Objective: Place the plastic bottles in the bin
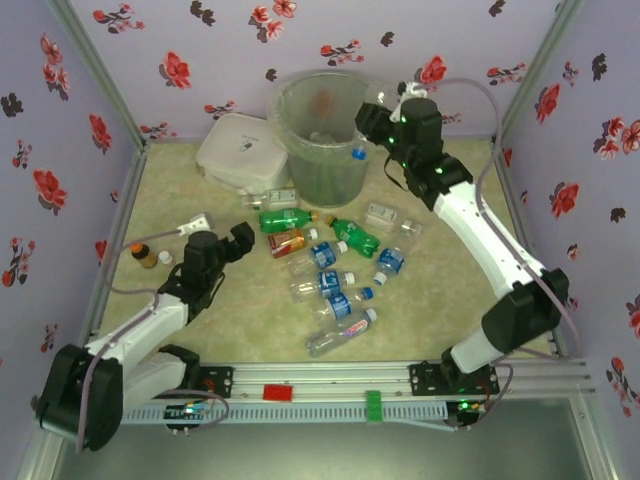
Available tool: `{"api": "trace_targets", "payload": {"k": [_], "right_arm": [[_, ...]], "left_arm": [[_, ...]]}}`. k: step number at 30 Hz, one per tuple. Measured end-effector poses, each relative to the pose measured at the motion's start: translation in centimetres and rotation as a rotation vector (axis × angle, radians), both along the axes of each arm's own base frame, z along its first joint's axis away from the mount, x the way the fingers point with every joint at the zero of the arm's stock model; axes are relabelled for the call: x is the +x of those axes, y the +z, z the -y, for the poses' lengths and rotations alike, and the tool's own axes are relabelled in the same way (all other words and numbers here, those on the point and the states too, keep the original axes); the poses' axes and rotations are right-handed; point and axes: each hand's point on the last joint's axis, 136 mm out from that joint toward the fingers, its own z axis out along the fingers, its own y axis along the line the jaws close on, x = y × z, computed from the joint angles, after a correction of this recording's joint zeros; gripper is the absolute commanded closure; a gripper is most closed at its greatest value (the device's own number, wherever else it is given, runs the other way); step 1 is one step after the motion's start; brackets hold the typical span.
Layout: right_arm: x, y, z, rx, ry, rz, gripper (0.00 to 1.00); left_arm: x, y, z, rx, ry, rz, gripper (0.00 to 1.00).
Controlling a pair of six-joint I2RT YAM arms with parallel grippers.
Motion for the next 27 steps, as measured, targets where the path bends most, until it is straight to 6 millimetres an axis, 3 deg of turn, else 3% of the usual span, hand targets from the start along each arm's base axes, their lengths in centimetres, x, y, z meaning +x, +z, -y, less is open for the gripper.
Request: {"api": "trace_targets", "payload": {"k": [3,7,12,16,19,24,27], "right_arm": [[2.2,1.7,-1.9,0.040,0.041,0.034,0.66],[5.9,1.9,-4.2,0.061,0.067,0.050,0.65],[10.5,-0.9,-6.8,0.042,0.085,0.001,0.63],[12.5,-4.6,-7.9,0.012,0.091,-0.073,0.59],[13.2,-7.0,-8.3,-0.007,0.093,-0.124,0.46],[13.2,-8.2,-8.7,-0.005,0.106,-0.165,0.01],[13.1,-7.2,-8.7,-0.006,0.112,-0.147,0.00]], "left_arm": [[-0.4,0.6,-1.1,-0.006,0.024,0.011,0.00],[-0.8,1.1,-1.8,-0.024,0.037,0.018,0.00],[-1.5,0.7,-1.9,-0.035,0.024,0.009,0.00],[-1.8,0.7,-1.7,-0.042,0.010,0.003,0.00],[-1.9,0.6,-1.5,-0.047,-0.003,-0.002,0.00],[-2.1,0.8,-1.1,-0.059,-0.027,-0.001,0.00],[-2.1,0.8,-0.9,-0.061,-0.043,-0.003,0.00]]}}
